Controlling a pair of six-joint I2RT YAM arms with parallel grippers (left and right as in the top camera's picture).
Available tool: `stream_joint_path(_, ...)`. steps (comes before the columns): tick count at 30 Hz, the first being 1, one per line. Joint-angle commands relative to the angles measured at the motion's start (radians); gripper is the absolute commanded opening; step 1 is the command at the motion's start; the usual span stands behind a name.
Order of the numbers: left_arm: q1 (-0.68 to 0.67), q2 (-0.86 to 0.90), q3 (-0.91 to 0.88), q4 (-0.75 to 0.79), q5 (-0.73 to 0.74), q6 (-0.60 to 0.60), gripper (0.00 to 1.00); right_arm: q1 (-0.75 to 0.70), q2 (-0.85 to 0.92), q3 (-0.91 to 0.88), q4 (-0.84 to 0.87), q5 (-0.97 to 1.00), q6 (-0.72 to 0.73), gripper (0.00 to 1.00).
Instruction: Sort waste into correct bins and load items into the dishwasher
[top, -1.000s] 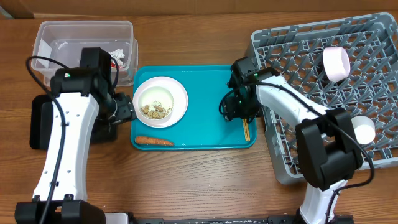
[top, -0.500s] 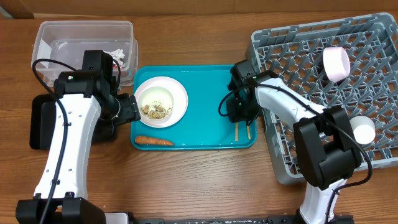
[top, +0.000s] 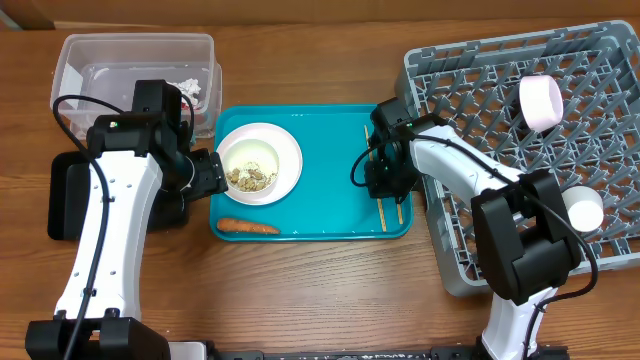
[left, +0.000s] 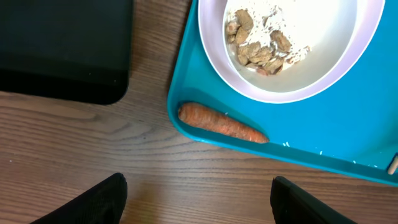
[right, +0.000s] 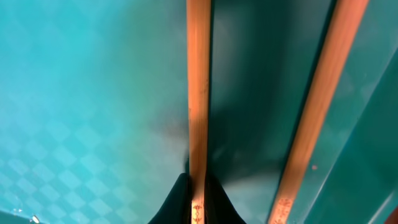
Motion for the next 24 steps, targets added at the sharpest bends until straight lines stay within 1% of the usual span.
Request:
stream_joint_path(1, 0.004, -0.018, -0.005, 0.007, 0.016, 0.019, 0.76, 0.001, 0.002, 0.037, -0.048, -0.017, 0.013, 0.04)
stream_joint_path(4, 0.004, -0.018, -0.004, 0.012, 0.016, 0.018, 0.77, 0.0, -0.046, 0.096, -0.095, -0.017, 0.009, 0.04)
stream_joint_path(10, 0.004, -0.018, -0.005, 0.012, 0.016, 0.018, 0.77, -0.023, -0.224, 0.213, -0.158, 0.017, -0.034, 0.04)
stream_joint_path(13, 0.004, -0.018, -0.005, 0.012, 0.016, 0.016, 0.77, -0.055, -0.295, 0.214, -0.191, 0.101, -0.091, 0.04)
stream_joint_path(16, 0.004, -0.018, -0.004, 0.012, 0.016, 0.015, 0.77, -0.097, -0.316, 0.214, -0.278, 0.195, -0.166, 0.04)
stream_joint_path(17, 0.004, -0.018, -0.005, 0.013, 0.016, 0.015, 0.77, -0.117, -0.315, 0.212, -0.319, 0.2, -0.214, 0.04)
stream_joint_path(21, 0.004, -0.018, -0.004, 0.023, 0.019, 0.015, 0.77, -0.179, -0.314, 0.161, -0.392, 0.201, -0.32, 0.04)
stream_joint_path(24, 0.004, -0.018, -0.005, 0.024, 0.019, 0.011, 0.77, -0.207, -0.314, 0.109, -0.39, 0.201, -0.332, 0.04)
